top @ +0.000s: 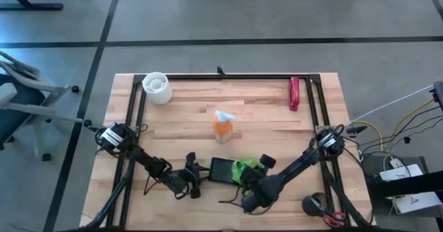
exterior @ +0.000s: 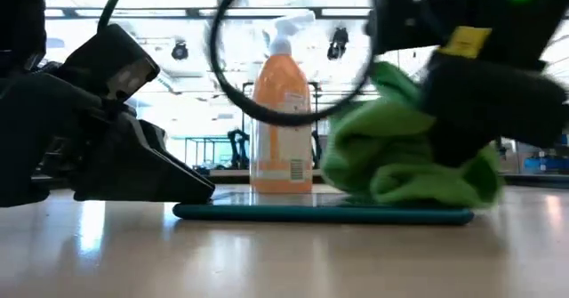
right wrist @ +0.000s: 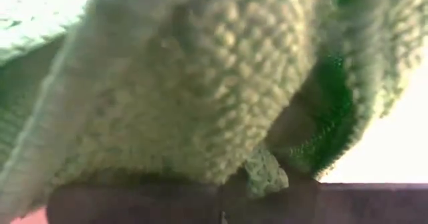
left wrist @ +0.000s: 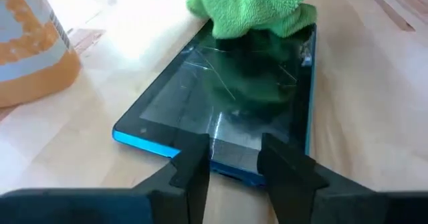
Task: Apply microfiber cloth
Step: Wipe the blue tablet with the green microfiber cloth
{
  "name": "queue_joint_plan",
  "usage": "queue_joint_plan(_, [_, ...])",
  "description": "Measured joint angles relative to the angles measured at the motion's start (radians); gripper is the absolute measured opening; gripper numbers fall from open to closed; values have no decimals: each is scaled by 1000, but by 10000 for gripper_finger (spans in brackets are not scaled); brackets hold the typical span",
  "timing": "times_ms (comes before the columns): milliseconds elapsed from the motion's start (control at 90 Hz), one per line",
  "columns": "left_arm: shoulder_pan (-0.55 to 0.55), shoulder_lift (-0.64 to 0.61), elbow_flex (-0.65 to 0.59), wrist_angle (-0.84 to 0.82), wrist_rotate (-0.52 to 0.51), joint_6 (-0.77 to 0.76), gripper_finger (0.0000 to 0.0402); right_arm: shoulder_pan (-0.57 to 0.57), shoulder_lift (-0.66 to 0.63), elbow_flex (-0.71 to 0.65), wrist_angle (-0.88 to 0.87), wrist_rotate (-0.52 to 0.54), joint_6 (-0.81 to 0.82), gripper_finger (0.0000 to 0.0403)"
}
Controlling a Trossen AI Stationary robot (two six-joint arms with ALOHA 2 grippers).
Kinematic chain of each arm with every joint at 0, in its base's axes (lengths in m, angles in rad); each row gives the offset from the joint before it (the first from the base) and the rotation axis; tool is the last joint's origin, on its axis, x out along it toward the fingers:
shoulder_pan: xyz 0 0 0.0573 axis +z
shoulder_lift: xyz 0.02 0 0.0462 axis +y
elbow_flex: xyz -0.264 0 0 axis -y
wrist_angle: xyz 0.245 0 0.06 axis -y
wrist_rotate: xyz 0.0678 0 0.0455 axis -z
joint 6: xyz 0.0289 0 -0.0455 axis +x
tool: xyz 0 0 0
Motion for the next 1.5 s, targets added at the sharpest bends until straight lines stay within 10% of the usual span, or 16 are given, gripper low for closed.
queue_joint_plan(322, [0, 0, 0, 0, 1, -1, 104, 22, -54, 85, 32, 81, -18, 0])
queue_joint_plan(733, [0, 0, 0, 0, -2, -1, 114, -94, -7, 78, 638, 165, -400, 0])
queue_joint_plan(1500, [0, 0, 0, -1, -2, 8, 121, -7, 72, 76, 278, 30, -120, 0])
